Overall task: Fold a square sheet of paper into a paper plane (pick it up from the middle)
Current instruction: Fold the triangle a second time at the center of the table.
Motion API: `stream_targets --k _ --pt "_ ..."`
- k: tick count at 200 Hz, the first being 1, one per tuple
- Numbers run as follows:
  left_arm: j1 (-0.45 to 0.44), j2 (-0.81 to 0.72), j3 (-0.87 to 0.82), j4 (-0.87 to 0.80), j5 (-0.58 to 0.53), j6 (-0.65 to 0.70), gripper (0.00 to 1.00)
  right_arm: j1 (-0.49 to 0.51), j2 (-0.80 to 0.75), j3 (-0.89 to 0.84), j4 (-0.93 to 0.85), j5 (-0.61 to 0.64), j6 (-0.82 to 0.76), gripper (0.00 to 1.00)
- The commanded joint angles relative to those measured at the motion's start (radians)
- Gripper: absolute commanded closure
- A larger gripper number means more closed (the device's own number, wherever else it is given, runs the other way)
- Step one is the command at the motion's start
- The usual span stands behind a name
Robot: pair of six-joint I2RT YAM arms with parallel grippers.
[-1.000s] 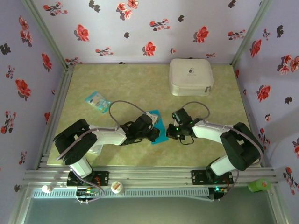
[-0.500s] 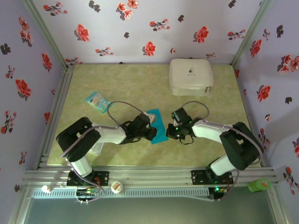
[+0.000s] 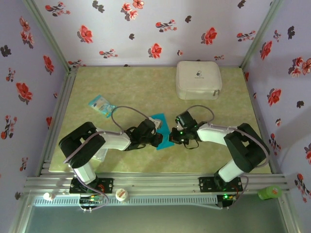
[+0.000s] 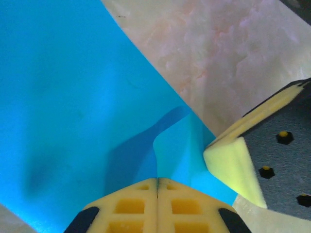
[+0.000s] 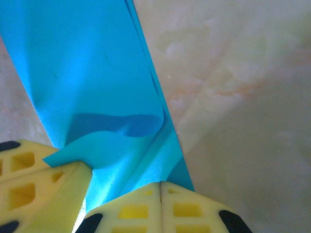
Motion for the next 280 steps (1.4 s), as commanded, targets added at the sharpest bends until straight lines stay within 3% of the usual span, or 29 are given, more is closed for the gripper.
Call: stream_targets --k 1,166,280 --pt "0.006 -0.012 -0.009 0.022 0.005 -0.009 1.0 0.008 0.043 0.018 -0.071 0.063 -0.013 1.0" --pt "0.024 -0.054 -0.041 -0.04 -0.152 0.026 1.0 0.008 0.041 0.022 -0.125 0.098 -0.023 1.0" --pt "0.024 -0.091 -0.056 -0.006 -0.144 0.057 0.97 0.008 0.035 0.018 -0.13 0.101 -0.017 1.0"
